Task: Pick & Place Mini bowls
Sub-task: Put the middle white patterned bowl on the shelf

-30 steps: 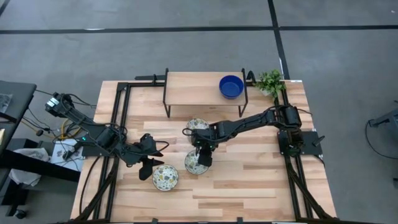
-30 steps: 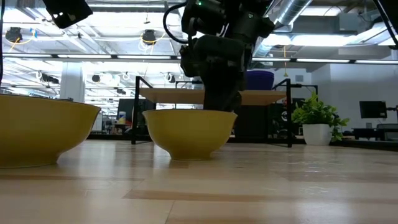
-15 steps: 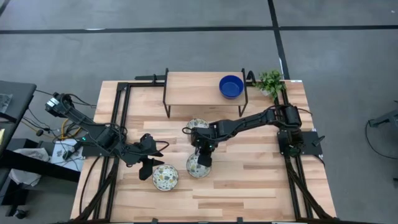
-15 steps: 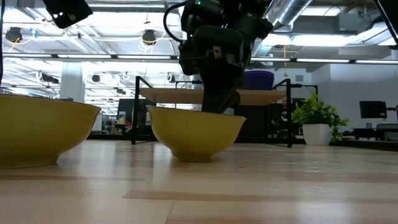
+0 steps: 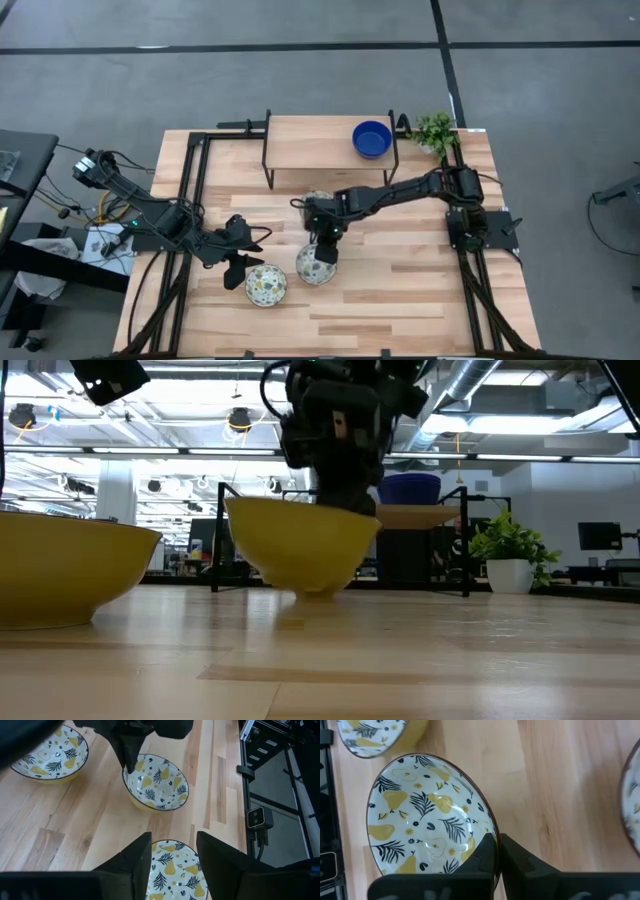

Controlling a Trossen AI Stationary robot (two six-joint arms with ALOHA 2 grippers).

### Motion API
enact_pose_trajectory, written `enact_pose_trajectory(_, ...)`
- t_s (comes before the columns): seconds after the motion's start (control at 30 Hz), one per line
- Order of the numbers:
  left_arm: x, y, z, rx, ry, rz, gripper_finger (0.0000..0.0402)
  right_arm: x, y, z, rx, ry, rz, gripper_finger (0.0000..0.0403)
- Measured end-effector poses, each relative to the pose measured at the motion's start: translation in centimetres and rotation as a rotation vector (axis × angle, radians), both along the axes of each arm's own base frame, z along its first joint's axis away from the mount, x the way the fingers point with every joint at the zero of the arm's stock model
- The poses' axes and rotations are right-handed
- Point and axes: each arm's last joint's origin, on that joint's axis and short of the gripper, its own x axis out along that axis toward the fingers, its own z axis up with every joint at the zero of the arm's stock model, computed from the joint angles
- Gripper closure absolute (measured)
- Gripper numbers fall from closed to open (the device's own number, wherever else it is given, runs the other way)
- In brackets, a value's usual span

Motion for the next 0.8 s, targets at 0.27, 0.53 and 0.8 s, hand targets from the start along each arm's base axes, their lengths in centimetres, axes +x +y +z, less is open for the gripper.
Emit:
enact_pose_trajectory(0.27,0.0,0.0,0.0,0.0,-0.002,0.0,0.0247,0.3,-0.5,2.4,-0.024,0.008,0.041,0.0402)
enact_pose_trajectory(0.53,0.0,0.0,0.0,0.001,-0.002,-0.001,0.0247,0.5,-1.1,4.9,-0.043,0.014,0.071,0.0403)
enact_pose_trajectory(0.8,0.0,0.0,0.0,0.001,-0.002,-0.001,0.0247,0.5,-2.5,7.5,-0.058,0.01,0.071,0.0403)
